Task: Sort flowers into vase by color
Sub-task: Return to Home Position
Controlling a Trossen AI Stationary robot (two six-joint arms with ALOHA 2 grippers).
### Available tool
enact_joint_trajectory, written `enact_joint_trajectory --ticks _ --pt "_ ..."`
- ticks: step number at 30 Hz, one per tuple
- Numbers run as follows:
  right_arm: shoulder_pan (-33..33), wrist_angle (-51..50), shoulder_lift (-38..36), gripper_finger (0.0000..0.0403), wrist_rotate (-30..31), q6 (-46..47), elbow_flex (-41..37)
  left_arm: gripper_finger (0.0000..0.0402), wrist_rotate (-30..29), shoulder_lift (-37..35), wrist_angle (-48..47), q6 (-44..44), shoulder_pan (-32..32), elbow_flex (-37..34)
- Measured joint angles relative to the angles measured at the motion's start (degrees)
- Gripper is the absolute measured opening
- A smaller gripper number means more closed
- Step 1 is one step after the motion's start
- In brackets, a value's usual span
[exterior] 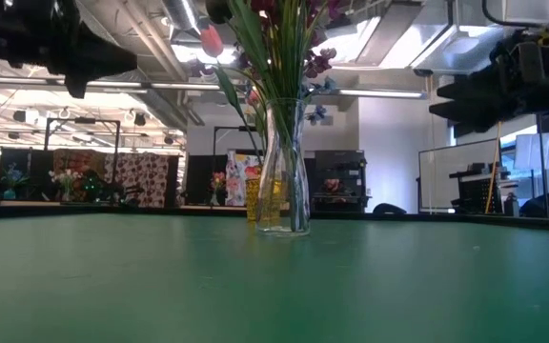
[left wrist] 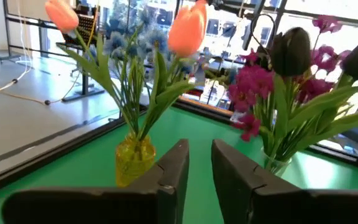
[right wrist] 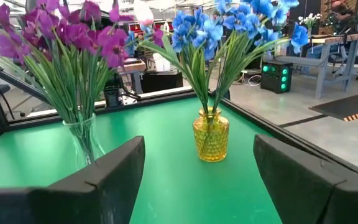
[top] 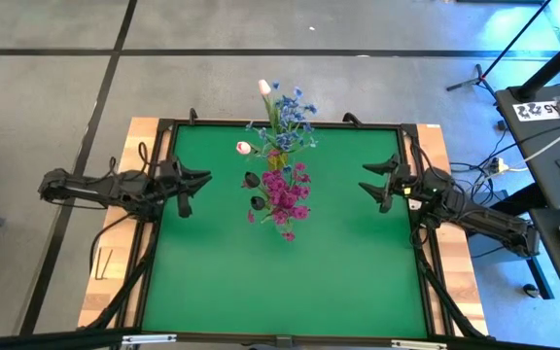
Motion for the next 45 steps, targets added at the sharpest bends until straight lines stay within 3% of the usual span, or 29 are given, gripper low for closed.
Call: enact_joint_trajectory --ticks 14,19,32,45 --pt "0.0 -0.5 -2.6 0.0282 0.1 1.5 -2.6 0.0041 -0.1 0.0 12.3 -1.4 0.0 -12.0" --pt "0.0 -0.9 -2.5 0.0222 0.2 1.3 -2.6 0.0041 0.0 0.0 11.8 -1.5 0.0 -11.9" --pt "0.0 -0.7 -2.5 0.001 -2.0 -1.7 -2.6 0.0041 0.0 0.0 10.7 -1.6 0.0 -11.9" --pt "0.0 -0.7 -1.8 0.0002 -2.0 -1.8 -2.6 0.0025 0.0 0.0 7.3 -2.9 0.0 -11.9"
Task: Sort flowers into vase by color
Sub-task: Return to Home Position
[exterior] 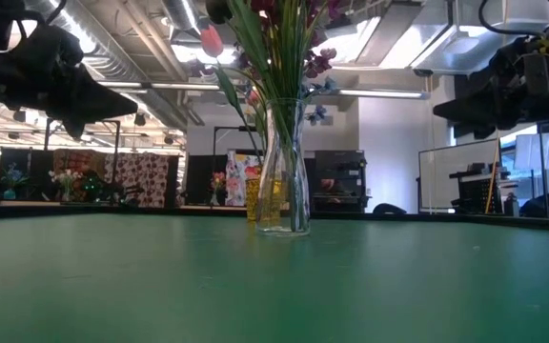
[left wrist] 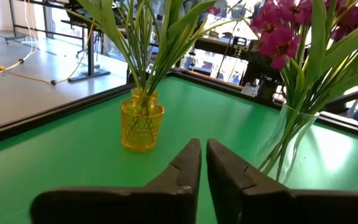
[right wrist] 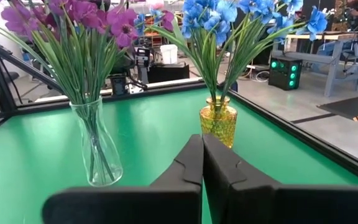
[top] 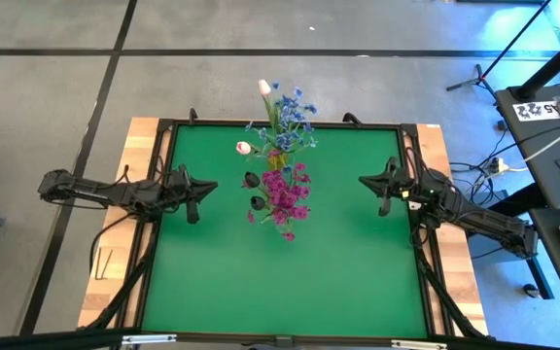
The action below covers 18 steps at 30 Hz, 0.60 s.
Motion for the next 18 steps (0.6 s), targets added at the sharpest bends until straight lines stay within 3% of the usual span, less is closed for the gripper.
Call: enact_joint_trajectory --ticks 3,18 --pt "0.0 0.0 0.9 0.0002 0.0 0.0 0.0 0.0004 0.0 0.0 -0.1 -0.1 0.0 0.0" --pt "0.0 -0.3 2.2 0.0008 2.2 2.3 0.0 0.0005 -0.1 0.0 -1.1 -0.1 0.0 0.0"
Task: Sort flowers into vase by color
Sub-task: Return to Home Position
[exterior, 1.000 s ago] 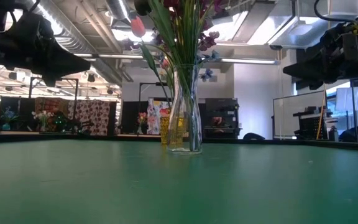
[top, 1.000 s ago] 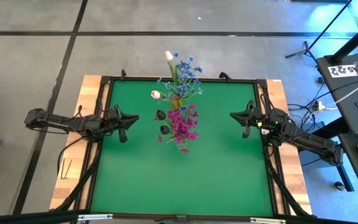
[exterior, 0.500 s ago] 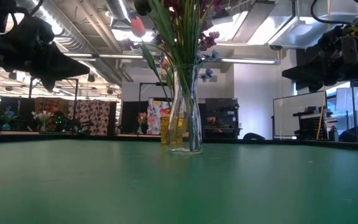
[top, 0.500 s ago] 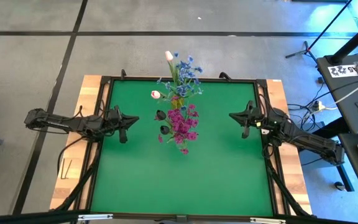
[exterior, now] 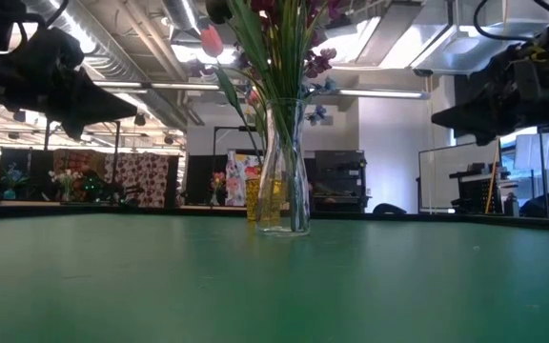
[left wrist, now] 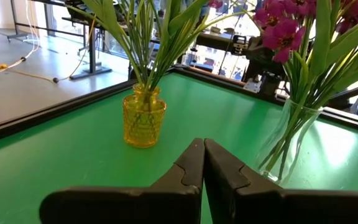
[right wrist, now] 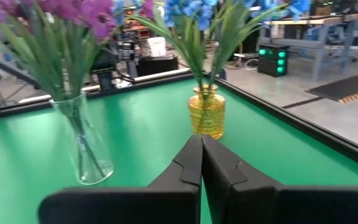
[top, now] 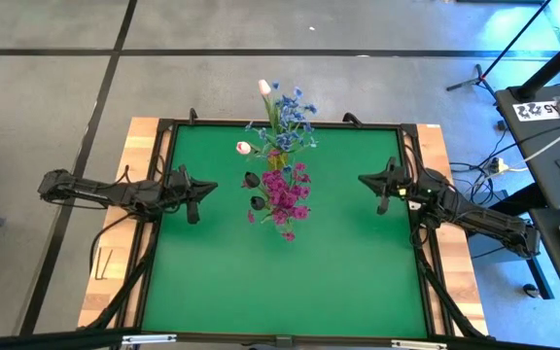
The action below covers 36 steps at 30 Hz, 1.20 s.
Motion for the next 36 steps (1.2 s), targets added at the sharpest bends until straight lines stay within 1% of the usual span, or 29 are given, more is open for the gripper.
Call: enact_joint_trajectory --ticks 8,36 --pt "0.0 -0.8 0.0 0.0009 5.0 -1.4 0.0 0.0005 -0.1 0.0 -0.4 0.0 0.0 0.0" --pt "0.0 -0.7 0.0 0.001 5.0 -1.6 0.0 0.0005 -0.1 0.0 -0.4 0.0 0.0 0.0"
